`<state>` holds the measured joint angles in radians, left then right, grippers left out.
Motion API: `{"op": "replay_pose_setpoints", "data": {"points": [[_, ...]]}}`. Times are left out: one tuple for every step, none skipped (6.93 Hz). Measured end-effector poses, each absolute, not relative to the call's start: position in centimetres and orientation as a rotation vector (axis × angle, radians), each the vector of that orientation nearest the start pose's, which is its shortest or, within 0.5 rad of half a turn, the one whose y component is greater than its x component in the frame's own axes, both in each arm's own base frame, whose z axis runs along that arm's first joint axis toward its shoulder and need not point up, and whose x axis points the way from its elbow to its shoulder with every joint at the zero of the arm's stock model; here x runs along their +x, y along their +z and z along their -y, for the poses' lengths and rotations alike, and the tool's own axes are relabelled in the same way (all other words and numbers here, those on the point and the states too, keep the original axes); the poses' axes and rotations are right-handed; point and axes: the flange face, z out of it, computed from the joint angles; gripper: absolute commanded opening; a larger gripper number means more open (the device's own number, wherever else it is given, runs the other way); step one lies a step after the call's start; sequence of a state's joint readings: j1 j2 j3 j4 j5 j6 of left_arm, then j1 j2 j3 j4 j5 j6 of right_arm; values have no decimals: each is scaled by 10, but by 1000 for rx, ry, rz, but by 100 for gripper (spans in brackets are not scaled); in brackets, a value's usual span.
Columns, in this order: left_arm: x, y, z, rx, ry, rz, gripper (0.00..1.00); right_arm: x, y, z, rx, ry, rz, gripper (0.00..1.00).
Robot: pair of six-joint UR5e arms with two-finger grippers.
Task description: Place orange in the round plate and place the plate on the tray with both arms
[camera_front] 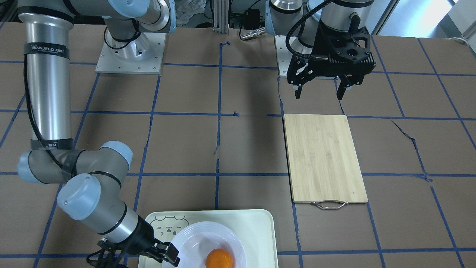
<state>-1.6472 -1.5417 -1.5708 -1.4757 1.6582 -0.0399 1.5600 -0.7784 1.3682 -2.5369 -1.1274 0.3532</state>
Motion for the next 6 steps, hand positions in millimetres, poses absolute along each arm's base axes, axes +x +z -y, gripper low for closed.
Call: {"op": "replay_pose_setpoints", "data": {"points": [[-162, 513, 480, 48, -198, -3055, 100, 134, 205, 757, 315, -421, -2679, 84], [-162, 513, 480, 48, -198, -3055, 100, 97, 230, 750, 281, -383, -2781, 91], [-161, 513, 480, 47, -198, -3055, 100, 77, 276, 732, 248, -309, -2862, 97], [-161, 513, 480, 48, -197, -3054, 100, 65, 318, 709, 205, -238, -2957, 98], [-161, 513, 480, 48, -197, -3054, 100, 60, 353, 684, 156, -175, -3043, 100], [-161, 513, 480, 48, -197, -3053, 100, 66, 389, 656, 118, -111, -3086, 100]]}}
